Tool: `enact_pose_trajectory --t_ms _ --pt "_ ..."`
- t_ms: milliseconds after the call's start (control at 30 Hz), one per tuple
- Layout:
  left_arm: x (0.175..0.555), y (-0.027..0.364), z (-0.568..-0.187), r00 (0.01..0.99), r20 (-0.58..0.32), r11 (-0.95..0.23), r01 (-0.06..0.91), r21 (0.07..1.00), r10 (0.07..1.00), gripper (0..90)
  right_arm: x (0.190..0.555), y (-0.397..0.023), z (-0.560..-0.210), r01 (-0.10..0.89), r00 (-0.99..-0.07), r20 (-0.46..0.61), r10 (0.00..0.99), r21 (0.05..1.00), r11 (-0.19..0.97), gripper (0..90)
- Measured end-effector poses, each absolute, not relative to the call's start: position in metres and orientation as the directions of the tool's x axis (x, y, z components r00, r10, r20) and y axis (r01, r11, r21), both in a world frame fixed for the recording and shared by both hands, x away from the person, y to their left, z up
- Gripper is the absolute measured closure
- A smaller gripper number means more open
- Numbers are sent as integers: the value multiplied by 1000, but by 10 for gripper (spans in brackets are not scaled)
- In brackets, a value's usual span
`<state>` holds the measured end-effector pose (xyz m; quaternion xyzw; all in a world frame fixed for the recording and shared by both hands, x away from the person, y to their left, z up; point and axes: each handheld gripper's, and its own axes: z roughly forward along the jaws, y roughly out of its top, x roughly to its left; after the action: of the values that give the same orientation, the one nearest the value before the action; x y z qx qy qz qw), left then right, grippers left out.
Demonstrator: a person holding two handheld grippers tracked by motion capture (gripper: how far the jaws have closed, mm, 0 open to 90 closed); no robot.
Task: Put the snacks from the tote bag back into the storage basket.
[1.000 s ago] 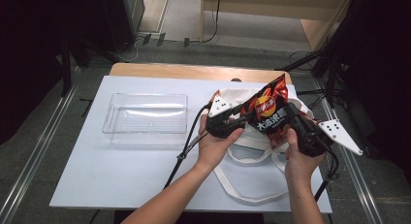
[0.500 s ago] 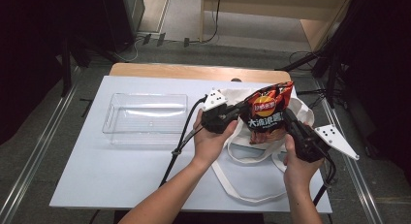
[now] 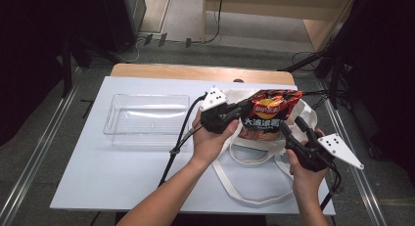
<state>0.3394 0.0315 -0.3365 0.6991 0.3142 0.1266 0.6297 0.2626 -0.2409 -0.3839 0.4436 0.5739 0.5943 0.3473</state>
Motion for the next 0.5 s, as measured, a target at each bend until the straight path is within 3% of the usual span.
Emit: enact_pose_trajectory --t_ms 133,300,433,500 --pt "340 36 -335 776 -215 -8 273 962 593 900 256 -244 -398 111 -378 88 922 993 -49 412" --pt "338 38 -333 778 -206 -11 264 964 594 900 251 -250 -412 171 -372 136 918 982 -77 355" --pt "337 42 -330 777 -202 -11 260 966 596 900 247 -249 -413 200 -341 144 929 977 -78 188" --pt "336 45 -329 775 -201 -12 260 966 599 900 246 -253 -414 219 -328 161 931 971 -91 149"
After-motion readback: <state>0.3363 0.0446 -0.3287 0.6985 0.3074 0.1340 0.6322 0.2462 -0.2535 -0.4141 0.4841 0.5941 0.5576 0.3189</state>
